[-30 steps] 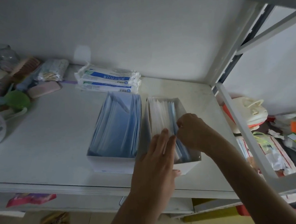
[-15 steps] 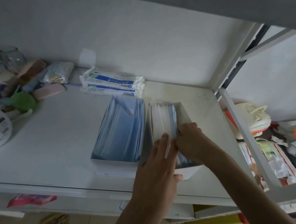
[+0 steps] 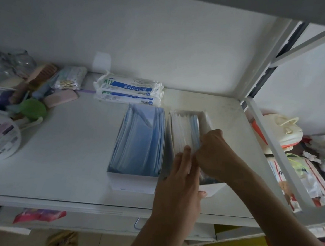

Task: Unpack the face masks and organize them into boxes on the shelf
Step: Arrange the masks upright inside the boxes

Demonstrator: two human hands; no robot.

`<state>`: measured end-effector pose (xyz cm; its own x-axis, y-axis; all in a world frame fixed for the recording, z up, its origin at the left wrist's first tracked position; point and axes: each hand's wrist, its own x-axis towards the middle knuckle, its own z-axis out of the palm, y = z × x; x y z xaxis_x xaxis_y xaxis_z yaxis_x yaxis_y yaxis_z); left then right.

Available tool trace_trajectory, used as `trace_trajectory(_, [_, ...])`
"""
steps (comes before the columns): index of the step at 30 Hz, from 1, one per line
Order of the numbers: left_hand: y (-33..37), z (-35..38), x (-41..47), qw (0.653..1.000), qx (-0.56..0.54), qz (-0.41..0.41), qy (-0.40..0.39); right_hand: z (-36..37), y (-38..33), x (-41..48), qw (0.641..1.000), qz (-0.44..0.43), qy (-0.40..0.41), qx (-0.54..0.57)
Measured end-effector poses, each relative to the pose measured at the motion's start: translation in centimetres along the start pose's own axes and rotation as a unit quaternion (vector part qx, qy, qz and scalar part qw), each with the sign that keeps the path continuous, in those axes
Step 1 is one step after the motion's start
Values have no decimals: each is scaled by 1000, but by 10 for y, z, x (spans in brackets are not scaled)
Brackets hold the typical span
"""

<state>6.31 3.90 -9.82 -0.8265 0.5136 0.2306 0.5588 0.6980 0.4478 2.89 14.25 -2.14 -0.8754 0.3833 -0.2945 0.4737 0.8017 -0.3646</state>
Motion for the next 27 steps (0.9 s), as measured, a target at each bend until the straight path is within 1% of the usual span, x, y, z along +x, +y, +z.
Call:
trace_trajectory(3, [0,0,-1,1000,9,2,-5,-4,11,6,999,-30,43,-9])
trace_trajectory(6, [-1,1,1,1000,-2,-16,-26,-4,17,12,999,-38,29,25])
trace_trajectory(8, [1,-2,1,1000,-13,-10,-20,-7,17,13,997,-44,31,52])
trace_trajectory(10, [2,-3,2,1000,-10,15,-15,-11,19,16,991,-29,53,118])
trace_trajectory(12, [1,-4,1,1000,-14,22,8,-15,22,18,980,-6,76,182])
trace_trajectory(13, [2,-4,1,1000,6,25,9,-16,23,18,977,-3,85,197])
trace_trajectory(15, [3,-4,0,1000,11,3,-21,-15,25,20,975,-1,97,201])
trace_trajectory(17, [2,0,0,1000,11,5,-11,-13,27,22,973,-7,113,202])
trace_trajectory(19, [0,0,-1,1000,24,12,-1,-14,29,24,972,-26,141,188])
trace_trajectory(22, [-2,0,-1,999,33,1,-10,-18,32,27,967,-66,198,144])
trace_trajectory(24, [-2,0,-1,999,35,-6,-15,-20,32,27,968,-96,213,87])
trace_trajectory(27, [-1,0,-1,999,37,-6,-10,-20,35,30,971,-123,202,-38])
